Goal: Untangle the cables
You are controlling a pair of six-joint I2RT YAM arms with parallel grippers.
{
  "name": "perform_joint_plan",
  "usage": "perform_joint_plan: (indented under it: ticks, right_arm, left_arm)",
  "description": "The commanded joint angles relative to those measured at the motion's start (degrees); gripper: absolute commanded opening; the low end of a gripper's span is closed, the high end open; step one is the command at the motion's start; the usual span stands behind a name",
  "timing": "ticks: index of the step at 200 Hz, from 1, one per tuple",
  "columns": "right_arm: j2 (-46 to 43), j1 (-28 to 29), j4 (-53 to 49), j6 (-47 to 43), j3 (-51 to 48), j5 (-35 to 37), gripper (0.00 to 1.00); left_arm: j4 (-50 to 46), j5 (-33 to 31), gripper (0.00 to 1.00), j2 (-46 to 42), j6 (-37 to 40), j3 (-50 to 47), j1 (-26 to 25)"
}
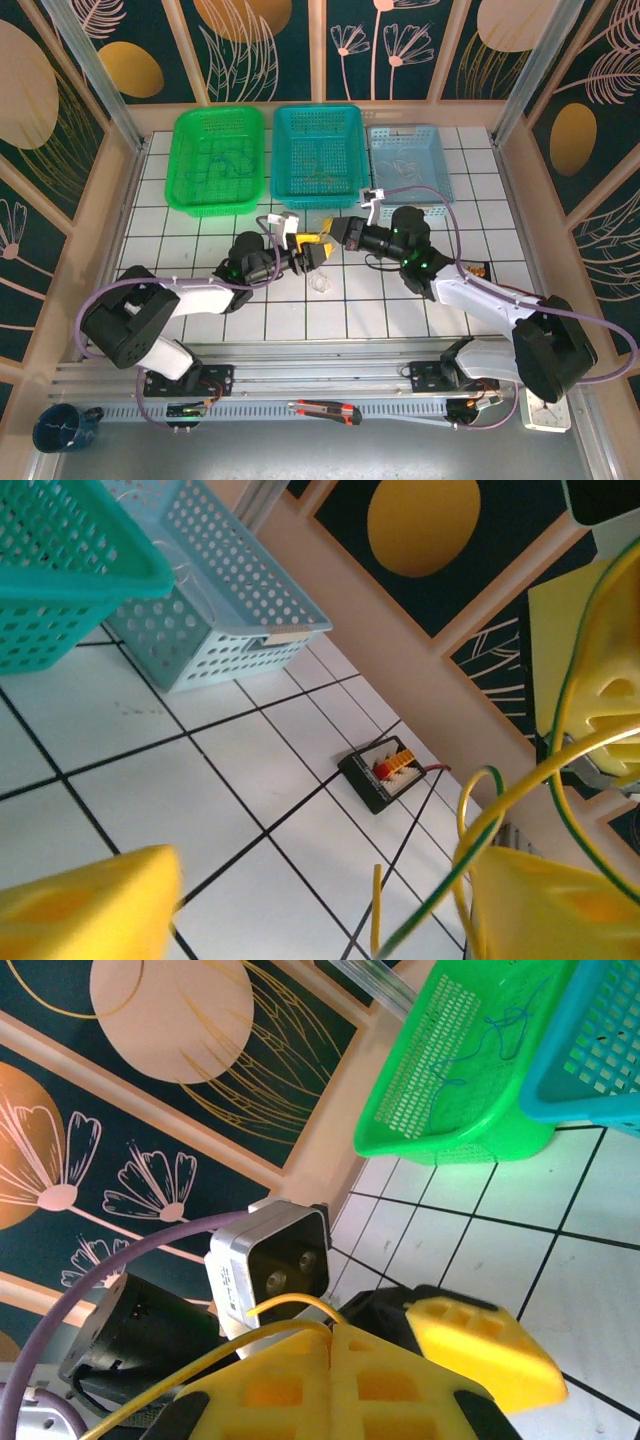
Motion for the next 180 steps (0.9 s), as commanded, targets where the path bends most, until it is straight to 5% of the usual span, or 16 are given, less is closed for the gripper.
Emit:
perform_joint_plan:
  ticks: [1,14,95,180]
  right_arm:
    - [0.38,0.43,3.62,1.28,-0.05,0.7,0.0]
    - [0.14,0.16,3.27,1.01,0.16,0.57,0.0]
    - [-7.1,-14.03,-10.11,-4.6,4.2,0.76,0.0]
    - [-3.99,-14.22,-8.53,-4.87,2.66,1.35,0.0]
  left_arm:
    - [5.9,1.06,0.26,1.8,-0.68,0.87,-0.37]
    - [7.0,0.85,0.0,2.48,-1.2,0.45,-0.36]
    - [4.72,-1.62,0.0,-0.65,-3.52,-10.24,-0.4]
    - [-0.28,-1.53,0.0,0.72,-2.31,-9.09,-0.41]
